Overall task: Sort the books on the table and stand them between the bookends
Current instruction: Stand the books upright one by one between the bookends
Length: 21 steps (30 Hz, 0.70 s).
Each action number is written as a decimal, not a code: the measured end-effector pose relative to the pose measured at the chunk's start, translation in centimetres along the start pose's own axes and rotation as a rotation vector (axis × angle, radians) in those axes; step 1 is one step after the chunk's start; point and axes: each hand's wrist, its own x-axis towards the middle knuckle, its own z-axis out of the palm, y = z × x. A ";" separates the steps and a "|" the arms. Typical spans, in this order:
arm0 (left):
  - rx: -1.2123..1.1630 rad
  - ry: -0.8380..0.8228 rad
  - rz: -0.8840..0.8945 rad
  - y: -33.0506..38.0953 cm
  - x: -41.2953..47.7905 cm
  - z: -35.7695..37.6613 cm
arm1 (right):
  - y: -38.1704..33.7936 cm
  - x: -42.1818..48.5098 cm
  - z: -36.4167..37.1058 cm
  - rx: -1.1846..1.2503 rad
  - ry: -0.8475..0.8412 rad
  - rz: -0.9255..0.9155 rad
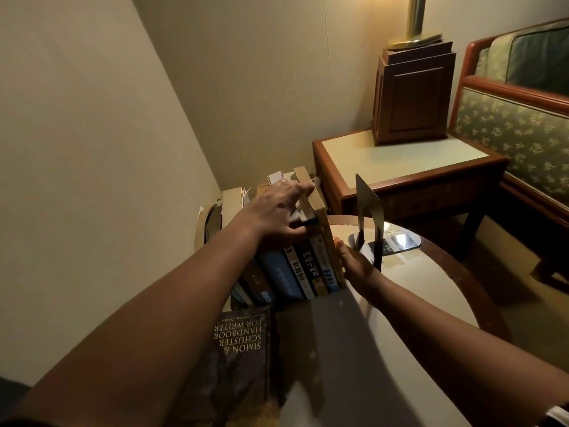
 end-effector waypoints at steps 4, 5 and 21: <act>0.065 -0.030 -0.008 0.2 0.1 -0.2 | 0.0 -0.5 0.2 0.021 0.020 -0.013; 0.061 -0.027 -0.015 0.2 0.1 -0.3 | 0.0 -0.6 0.2 0.024 0.021 -0.017; 0.060 -0.002 -0.052 0.8 -0.2 -0.3 | 5.6 -6.3 9.3 -0.283 0.092 -0.007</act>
